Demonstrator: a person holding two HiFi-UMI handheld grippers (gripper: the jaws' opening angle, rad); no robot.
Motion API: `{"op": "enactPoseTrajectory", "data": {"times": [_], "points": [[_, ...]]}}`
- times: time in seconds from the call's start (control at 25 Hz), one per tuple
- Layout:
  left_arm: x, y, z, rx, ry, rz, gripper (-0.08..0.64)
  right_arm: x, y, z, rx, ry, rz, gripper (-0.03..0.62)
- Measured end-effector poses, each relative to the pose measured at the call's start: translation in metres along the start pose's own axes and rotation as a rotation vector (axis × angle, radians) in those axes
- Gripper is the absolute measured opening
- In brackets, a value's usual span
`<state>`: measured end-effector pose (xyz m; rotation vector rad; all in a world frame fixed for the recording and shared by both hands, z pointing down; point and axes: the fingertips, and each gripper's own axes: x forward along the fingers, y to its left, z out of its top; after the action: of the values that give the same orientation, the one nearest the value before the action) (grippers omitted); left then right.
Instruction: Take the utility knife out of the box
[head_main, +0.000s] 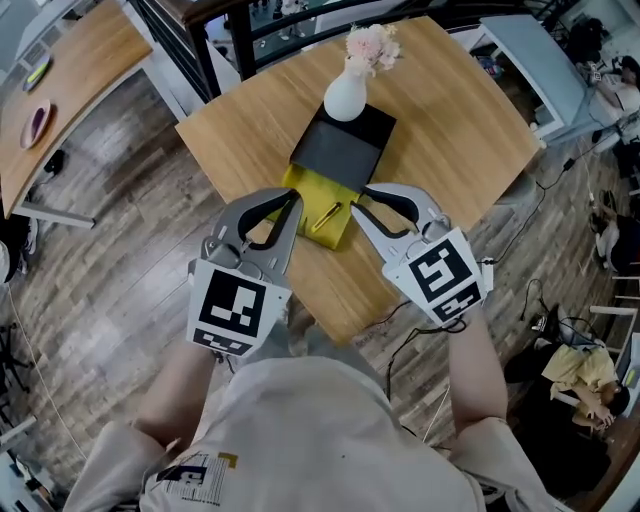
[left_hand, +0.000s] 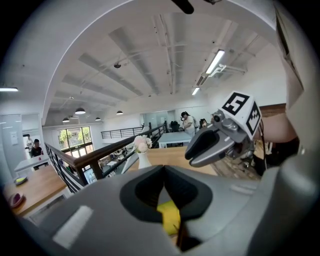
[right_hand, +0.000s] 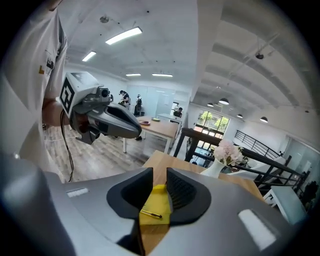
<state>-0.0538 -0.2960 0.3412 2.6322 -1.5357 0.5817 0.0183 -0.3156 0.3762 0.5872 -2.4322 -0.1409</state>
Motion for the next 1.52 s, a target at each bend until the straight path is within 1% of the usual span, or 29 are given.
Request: {"op": "enactPoseTrajectory", "data": {"times": [0.24,0.36,0.44,0.56,0.72,0.88,1.04,1.28,1.36,1.52], "points": [[0.017,0.002,-0.028,-0.002,0.051,0.012,0.002,0.042,0.008,-0.039,-0.127,0.139,0.113,0.124],[0.025,0.003,-0.048,-0.016,0.091,0.013,0.002,0.064,0.014,-0.062,-0.163,0.206,0.165,0.135],[0.030,0.004,-0.061,-0.027,0.119,0.020,0.003,0.079,0.020,-0.077,-0.182,0.251,0.199,0.135],[0.040,0.006,-0.078,-0.041,0.145,0.023,0.002,0.100,0.025,-0.099,-0.244,0.318,0.240,0.137],[0.050,0.012,-0.104,-0.080,0.188,0.035,0.003,0.125,0.034,-0.127,-0.280,0.366,0.307,0.137],[0.054,0.018,-0.132,-0.121,0.238,0.042,0.002,0.149,0.044,-0.160,-0.349,0.444,0.341,0.133],[0.060,0.023,-0.161,-0.144,0.280,0.037,0.002,0.170,0.057,-0.185,-0.372,0.497,0.381,0.133],[0.068,0.011,-0.197,-0.190,0.331,-0.005,0.003,0.193,0.072,-0.222,-0.448,0.583,0.427,0.132],[0.070,0.007,-0.207,-0.201,0.348,-0.019,0.002,0.200,0.071,-0.233,-0.474,0.610,0.431,0.114],[0.071,0.000,-0.229,-0.222,0.388,-0.035,0.002,0.208,0.070,-0.250,-0.534,0.654,0.451,0.129]]}}
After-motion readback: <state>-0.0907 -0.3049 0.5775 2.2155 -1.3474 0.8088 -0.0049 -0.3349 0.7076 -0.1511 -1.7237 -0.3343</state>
